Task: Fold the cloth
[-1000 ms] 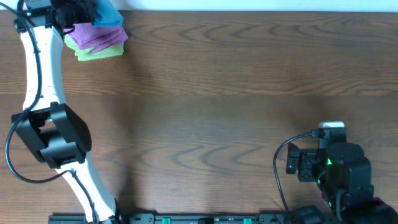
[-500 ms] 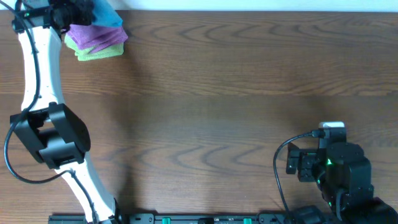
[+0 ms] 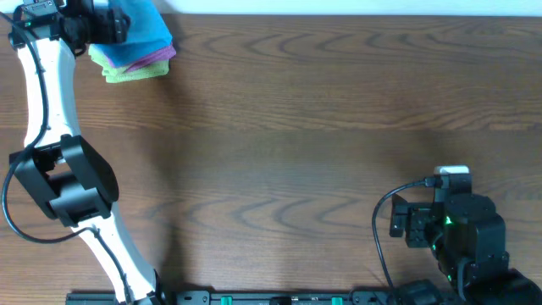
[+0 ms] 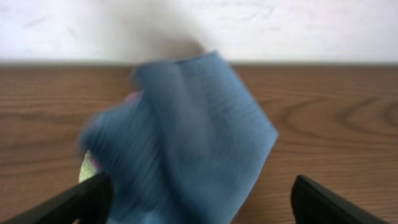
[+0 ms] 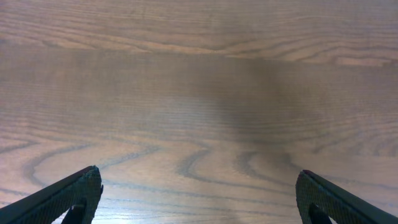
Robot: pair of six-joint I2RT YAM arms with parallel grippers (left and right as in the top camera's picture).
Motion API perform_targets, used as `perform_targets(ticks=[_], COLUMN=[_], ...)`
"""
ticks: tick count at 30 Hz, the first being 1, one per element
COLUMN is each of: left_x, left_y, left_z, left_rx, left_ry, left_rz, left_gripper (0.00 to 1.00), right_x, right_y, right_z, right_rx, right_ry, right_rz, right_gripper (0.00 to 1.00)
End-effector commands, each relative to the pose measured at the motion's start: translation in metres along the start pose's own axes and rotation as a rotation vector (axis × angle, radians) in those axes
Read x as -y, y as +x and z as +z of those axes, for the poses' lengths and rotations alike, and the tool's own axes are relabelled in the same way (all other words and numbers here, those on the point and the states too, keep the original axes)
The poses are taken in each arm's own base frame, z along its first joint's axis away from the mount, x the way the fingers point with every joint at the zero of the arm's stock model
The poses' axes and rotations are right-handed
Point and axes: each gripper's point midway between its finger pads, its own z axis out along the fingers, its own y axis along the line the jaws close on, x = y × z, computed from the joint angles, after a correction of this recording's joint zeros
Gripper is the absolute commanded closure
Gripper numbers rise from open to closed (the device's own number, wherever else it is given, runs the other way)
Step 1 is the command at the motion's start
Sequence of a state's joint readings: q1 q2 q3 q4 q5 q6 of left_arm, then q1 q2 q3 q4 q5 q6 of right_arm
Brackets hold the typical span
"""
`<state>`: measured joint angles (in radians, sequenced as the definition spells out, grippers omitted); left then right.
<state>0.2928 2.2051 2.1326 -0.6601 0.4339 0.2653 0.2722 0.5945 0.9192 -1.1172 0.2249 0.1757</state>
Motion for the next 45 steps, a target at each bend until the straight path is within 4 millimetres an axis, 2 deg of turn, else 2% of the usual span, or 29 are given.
perform_targets(ticks=[1,5,10,18,22,26,29,33,35,39,42,45], left_x=[-0.013,-0.027,-0.034,-0.032,-0.018,-0.012,-0.001,0.022,0.035,0.058,0.071,0.084], left_y=[-0.002,-0.001,0.000,-0.001,-0.010,-0.043,-0.071,-0.083,-0.079,-0.063,-0.039,-0.011], left_z=[0.001,0.000,-0.001,-0.001,-0.008,-0.049,-0.098,-0.154,-0.183,-0.225,-0.247,-0.261], left_rx=[-0.005,-0.010,-0.009,-0.002,0.026,0.121,0.213,0.263,0.258,0.224,0.156,0.069], left_ry=[-0.063,-0.139,-0.180,-0.168,-0.100,-0.139,-0.162,-0.160,-0.158,-0.146,-0.138,-0.120], left_rz=[-0.004,-0.044,-0.091,-0.151,-0.148,-0.112,-0.081,-0.065,-0.068,-0.077,-0.100,-0.129], left_gripper=[0.05,0.05,0.05,0.05,0.05,0.04,0.05,0.05,0.04,0.05,0.05,0.04], right_x=[0.001,0.001,0.001,0.001,0.001,0.001,0.001,0.001,0.001,0.001,0.001,0.001], right_y=[0.002,0.002,0.002,0.002,0.002,0.002,0.002,0.002,0.002,0.002,0.002,0.002], right_z=[0.001,0.001,0.001,0.001,0.001,0.001,0.001,0.001,0.001,0.001,0.001,0.001], right_rx=[-0.002,-0.002,-0.002,-0.002,-0.002,-0.002,-0.002,-0.002,-0.002,-0.002,-0.002,-0.002], right_ry=[0.006,0.005,0.005,0.005,0.005,0.005,0.006,0.005,0.005,0.005,0.006,0.006], right_rz=[0.011,0.011,0.011,0.011,0.011,0.011,0.011,0.011,0.011,0.011,0.011,0.011], right_gripper=[0.01,0.01,0.01,0.01,0.01,0.01,0.01,0.01,0.01,0.01,0.01,0.01])
